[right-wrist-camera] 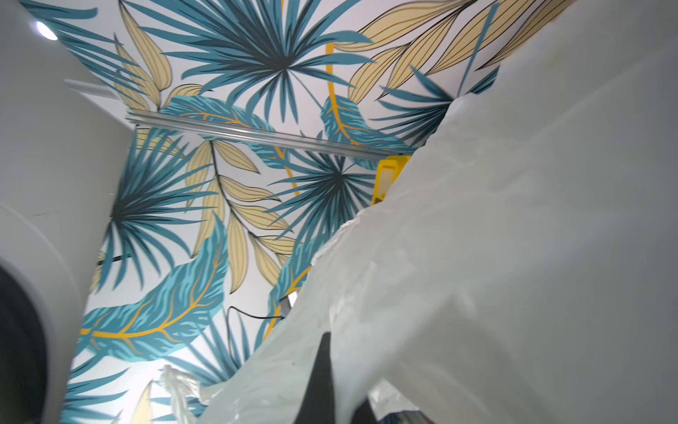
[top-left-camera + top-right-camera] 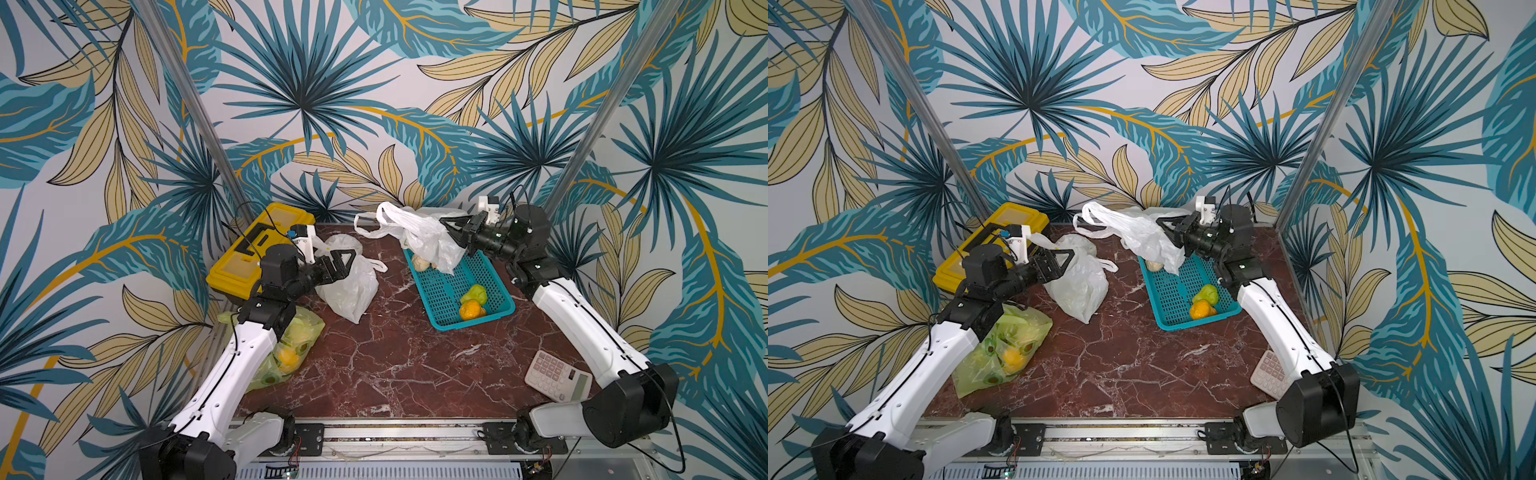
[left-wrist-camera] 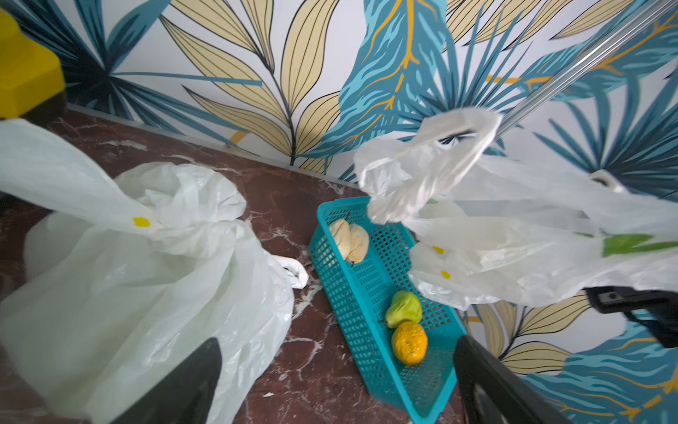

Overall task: Place the pears into plastic bags & tie knots
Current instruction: Pick up the plastic bag from the corner of the board.

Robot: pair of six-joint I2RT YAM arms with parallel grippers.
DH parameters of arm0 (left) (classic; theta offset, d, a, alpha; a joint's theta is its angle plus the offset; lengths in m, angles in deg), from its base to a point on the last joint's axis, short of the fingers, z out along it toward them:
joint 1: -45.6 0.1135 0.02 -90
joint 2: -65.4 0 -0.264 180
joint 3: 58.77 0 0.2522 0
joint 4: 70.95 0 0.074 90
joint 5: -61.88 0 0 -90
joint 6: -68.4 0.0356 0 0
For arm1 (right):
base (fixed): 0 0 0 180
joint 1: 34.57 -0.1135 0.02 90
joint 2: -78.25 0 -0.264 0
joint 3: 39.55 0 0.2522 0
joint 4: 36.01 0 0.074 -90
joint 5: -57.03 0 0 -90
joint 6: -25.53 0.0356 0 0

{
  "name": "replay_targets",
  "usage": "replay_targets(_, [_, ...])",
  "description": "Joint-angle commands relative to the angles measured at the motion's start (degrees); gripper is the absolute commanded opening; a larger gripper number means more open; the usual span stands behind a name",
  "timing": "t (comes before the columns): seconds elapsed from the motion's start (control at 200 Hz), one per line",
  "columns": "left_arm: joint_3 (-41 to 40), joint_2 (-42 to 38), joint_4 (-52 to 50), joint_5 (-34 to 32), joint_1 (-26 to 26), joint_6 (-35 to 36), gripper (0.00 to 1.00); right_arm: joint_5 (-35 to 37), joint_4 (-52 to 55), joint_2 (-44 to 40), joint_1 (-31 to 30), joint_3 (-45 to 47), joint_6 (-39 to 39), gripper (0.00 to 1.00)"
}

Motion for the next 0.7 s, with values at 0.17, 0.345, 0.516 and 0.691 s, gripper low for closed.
replay_targets(0.17, [-5.39, -1.87, 13.31, -4.12, -2.31, -1.48, 0.99, -1.09, -19.86, 0.0, -4.96, 5.6, 17.06, 0.0])
replay_targets(0.345, [-5.94, -0.7, 19.72, -6.52, -2.39, 1.65, 0.99, -1.08, -24.33, -0.6, -6.56, 8.31, 23.45, 0.0])
replay_targets(0.516, [-4.97, 2.57, 23.95, -7.73, -3.21, -0.09, 1.0, -1.36, -24.37, -1.36, -8.66, 10.28, 24.42, 0.0])
replay_targets(0.691, [-6.13, 3.58, 27.58, -15.05, -3.17, 3.02, 0.85, -2.06, -27.43, -1.22, -11.22, 12.92, 27.92, 0.0])
